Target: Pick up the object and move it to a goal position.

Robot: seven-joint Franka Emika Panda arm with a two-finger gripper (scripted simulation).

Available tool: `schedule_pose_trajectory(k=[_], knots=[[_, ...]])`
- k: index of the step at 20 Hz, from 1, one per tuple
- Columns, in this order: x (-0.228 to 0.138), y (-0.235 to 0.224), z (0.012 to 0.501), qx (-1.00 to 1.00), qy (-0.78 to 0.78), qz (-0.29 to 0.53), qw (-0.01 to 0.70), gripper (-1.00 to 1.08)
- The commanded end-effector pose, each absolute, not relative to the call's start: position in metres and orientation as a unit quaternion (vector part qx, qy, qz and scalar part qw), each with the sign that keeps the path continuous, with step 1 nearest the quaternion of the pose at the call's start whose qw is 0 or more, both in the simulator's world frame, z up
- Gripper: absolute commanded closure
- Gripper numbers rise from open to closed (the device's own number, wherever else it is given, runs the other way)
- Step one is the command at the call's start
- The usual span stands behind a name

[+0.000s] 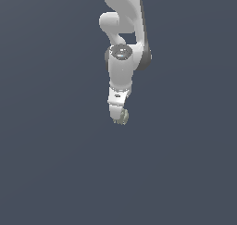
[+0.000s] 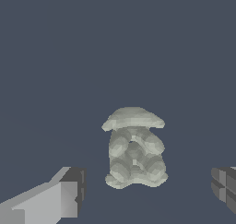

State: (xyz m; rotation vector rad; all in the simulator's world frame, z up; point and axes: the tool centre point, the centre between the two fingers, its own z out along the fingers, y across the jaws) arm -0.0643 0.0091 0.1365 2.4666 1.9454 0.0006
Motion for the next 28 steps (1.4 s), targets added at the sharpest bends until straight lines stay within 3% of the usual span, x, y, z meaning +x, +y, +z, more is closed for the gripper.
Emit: schedule_pose_trajectory(k=[1, 11, 26, 27, 28], knots=[[-0.066, 0.010, 0.136, 0.776, 0.631, 0.000, 0.000, -0.92], [-0.067, 0.011, 0.132, 0.769, 0.639, 0.000, 0.000, -0.92], [-0.068, 0.011, 0.085, 0.767, 0.641, 0.000, 0.000, -0.92], [-0.068, 0.011, 0.085, 0.767, 0.641, 0.000, 0.000, 1.08], [-0.068, 0.011, 0.085, 0.767, 0.641, 0.000, 0.000, 1.08]])
